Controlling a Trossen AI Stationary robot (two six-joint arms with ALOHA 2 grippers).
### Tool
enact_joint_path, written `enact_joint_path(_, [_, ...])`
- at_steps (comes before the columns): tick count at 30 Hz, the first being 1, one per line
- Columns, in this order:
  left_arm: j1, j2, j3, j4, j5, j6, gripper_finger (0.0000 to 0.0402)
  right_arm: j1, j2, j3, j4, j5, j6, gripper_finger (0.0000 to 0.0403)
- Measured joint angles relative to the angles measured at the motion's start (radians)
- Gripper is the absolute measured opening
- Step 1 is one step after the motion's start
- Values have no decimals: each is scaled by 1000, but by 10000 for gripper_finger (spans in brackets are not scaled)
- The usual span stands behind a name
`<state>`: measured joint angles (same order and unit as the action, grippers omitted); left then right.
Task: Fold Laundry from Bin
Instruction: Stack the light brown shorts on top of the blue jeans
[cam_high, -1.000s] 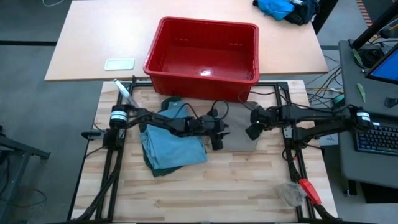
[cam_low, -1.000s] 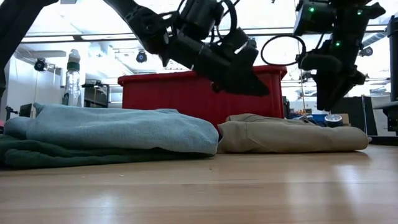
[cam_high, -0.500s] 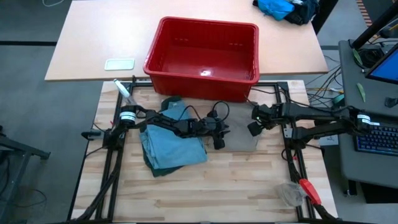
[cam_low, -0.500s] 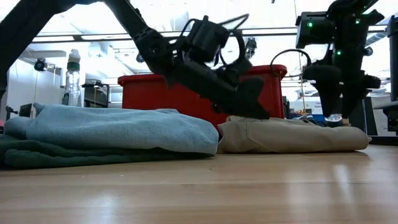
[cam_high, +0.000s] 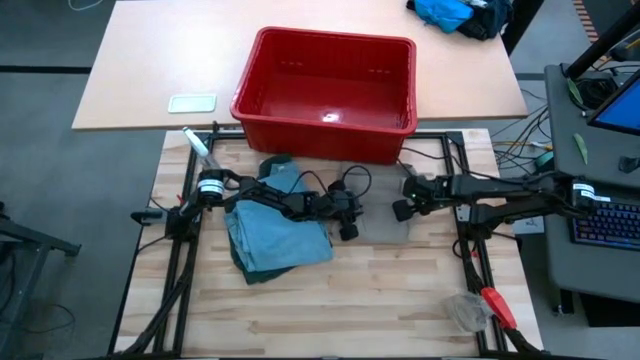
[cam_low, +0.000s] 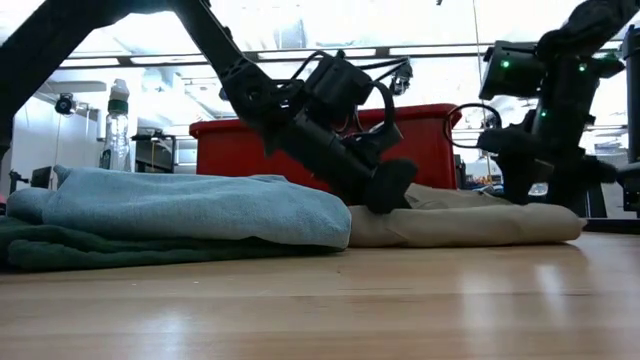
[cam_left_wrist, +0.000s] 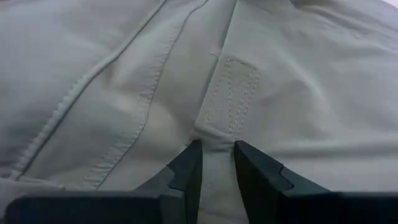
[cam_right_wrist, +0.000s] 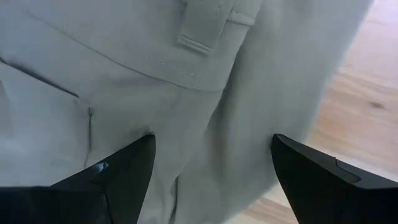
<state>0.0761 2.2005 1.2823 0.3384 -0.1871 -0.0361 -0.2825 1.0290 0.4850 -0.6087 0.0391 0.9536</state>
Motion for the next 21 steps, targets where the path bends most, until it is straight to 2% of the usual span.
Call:
enact_joint_path(6, [0,3,0,-55,-7,-21,78,0,6,-43,73,-36,24,309])
enact_joint_path(12, [-1,-9,6,-219,-74,-59,78,0,-26,10,-61,-23,4,309])
enact_joint_path(18, [-3,-15,1,-189,-71,-44,77,0,-47,-2,-43,-9,-10,309])
enact_joint_path(21, [-3,-21,0,-182,-63,-36,77,0,-45,-28,20,-2,-11,309])
